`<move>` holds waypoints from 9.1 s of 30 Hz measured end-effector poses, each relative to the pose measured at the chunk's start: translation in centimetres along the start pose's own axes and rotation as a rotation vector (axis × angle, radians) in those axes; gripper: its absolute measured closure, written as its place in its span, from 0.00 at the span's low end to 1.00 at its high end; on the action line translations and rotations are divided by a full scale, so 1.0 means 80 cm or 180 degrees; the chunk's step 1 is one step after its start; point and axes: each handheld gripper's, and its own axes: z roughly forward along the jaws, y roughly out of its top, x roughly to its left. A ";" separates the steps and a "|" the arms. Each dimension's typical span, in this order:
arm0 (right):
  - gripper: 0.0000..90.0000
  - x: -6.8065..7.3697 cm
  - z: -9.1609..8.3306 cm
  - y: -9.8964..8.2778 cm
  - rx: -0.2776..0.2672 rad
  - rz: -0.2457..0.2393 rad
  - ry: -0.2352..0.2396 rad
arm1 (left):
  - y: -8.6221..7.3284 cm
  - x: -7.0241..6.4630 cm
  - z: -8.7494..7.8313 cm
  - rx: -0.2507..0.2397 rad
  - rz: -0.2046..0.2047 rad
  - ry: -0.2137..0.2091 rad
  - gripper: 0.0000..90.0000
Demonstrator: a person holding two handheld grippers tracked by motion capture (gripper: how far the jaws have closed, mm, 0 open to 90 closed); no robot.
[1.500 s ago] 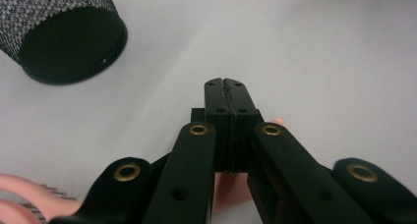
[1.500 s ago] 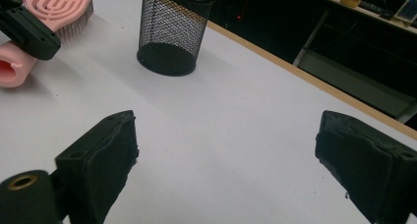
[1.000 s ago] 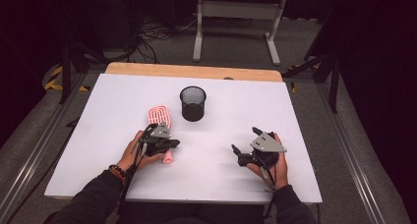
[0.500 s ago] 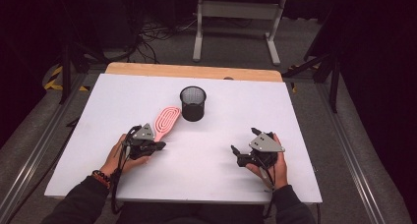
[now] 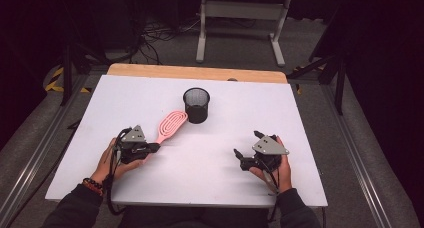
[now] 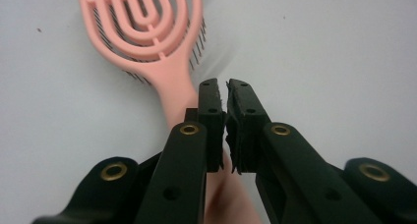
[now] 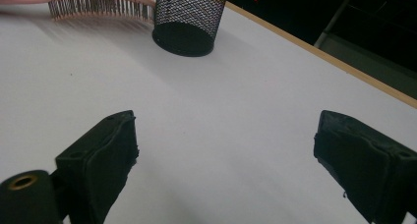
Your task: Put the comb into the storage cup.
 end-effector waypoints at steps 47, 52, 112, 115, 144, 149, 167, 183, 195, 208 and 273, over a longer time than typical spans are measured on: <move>0.13 -0.002 0.004 -0.002 -0.0038 0.0348 0.0296 | 0.041 0.019 0.034 0.0756 -0.0500 0.0614 0.77; 0.13 -0.002 0.005 -0.002 -0.0040 0.0336 0.0286 | 0.041 0.014 0.017 0.0491 -0.0479 0.0685 0.78; 0.29 0.062 0.060 0.135 -0.0667 0.1329 0.0827 | 0.066 -0.098 0.058 -0.1110 0.0322 0.0630 0.78; 0.50 0.058 0.057 0.132 -0.0748 0.1458 0.0799 | 0.067 -0.094 0.068 -0.1010 0.0300 0.0607 0.78; 0.70 0.042 0.029 0.137 -0.0916 0.1200 0.0767 | 0.048 -0.065 0.041 -0.1097 0.0450 0.0326 0.24; 0.70 0.034 0.020 0.141 -0.0880 0.1066 0.0710 | 0.038 -0.056 0.026 -0.1122 0.0476 0.0273 0.17; 0.70 0.016 0.014 0.152 -0.0830 0.0917 0.0626 | -0.012 -0.016 -0.028 -0.1209 0.0352 0.0387 0.11; 0.70 -0.006 0.010 0.174 -0.0868 0.0905 0.0445 | -0.050 -0.005 -0.052 -0.1085 0.0191 0.0507 0.09; 0.70 -0.018 0.002 0.209 -0.0949 0.0865 0.0366 | -0.061 -0.006 -0.058 -0.1097 0.0104 0.0410 0.05; 0.70 -0.028 0.019 0.229 -0.0934 0.0883 0.0250 | -0.069 -0.011 -0.060 -0.1118 0.0082 0.0301 0.04; 0.70 -0.019 0.146 0.250 -0.0798 0.1036 0.0209 | -0.069 -0.012 -0.061 -0.1132 0.0162 0.0239 0.04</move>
